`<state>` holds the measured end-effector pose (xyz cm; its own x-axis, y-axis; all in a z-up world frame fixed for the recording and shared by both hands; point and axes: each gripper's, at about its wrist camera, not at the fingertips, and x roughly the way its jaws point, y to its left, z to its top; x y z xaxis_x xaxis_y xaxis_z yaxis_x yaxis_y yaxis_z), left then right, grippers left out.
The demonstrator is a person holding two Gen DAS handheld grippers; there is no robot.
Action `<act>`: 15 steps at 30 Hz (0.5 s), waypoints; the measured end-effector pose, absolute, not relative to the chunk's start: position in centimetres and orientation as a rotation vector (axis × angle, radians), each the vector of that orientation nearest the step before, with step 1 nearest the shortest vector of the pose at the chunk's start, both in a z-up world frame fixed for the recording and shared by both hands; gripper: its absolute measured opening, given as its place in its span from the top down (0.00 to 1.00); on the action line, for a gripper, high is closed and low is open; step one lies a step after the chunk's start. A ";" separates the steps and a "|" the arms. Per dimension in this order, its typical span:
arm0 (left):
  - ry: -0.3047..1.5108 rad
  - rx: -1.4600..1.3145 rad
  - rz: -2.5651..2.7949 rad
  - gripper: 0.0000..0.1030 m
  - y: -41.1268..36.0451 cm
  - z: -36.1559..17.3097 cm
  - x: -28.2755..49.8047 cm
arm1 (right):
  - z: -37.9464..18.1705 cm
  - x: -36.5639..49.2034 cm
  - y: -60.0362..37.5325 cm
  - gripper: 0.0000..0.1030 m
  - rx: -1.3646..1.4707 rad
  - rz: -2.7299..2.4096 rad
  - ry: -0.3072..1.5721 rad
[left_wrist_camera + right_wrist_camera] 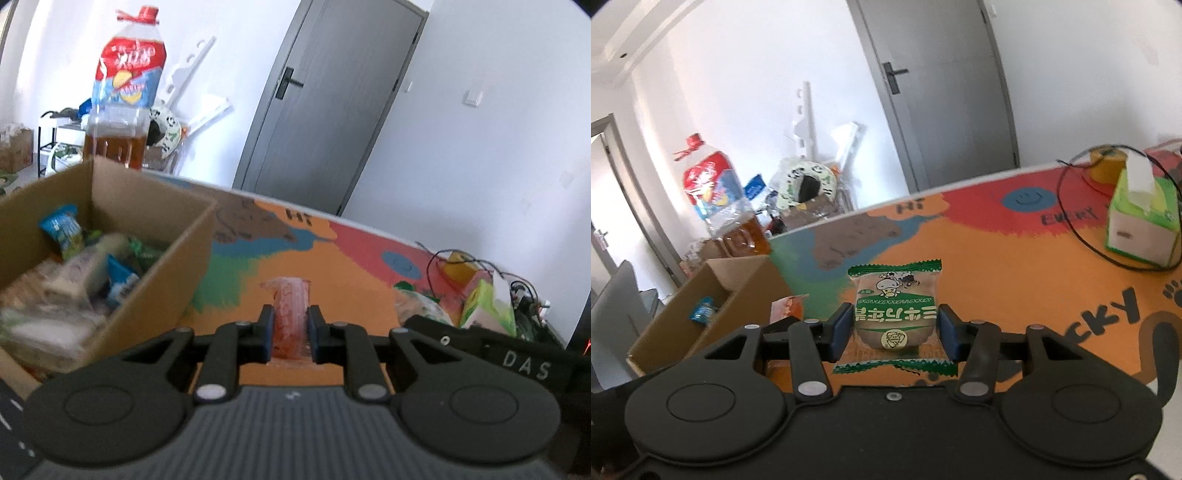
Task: Organize snacks
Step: 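Carry both held snacks over the cardboard box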
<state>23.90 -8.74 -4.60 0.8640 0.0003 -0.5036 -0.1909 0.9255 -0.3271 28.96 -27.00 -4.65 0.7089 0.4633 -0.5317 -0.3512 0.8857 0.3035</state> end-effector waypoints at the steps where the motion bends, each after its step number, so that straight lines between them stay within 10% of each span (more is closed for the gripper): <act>1: 0.512 -0.379 0.103 0.83 -8.6 -4.2 23.6 | -4.3 28.8 -26.8 0.52 0.185 0.459 0.631; 15: 0.391 -0.374 0.132 0.83 -4.1 1.3 19.3 | -0.4 26.4 -23.1 0.52 0.215 0.547 0.533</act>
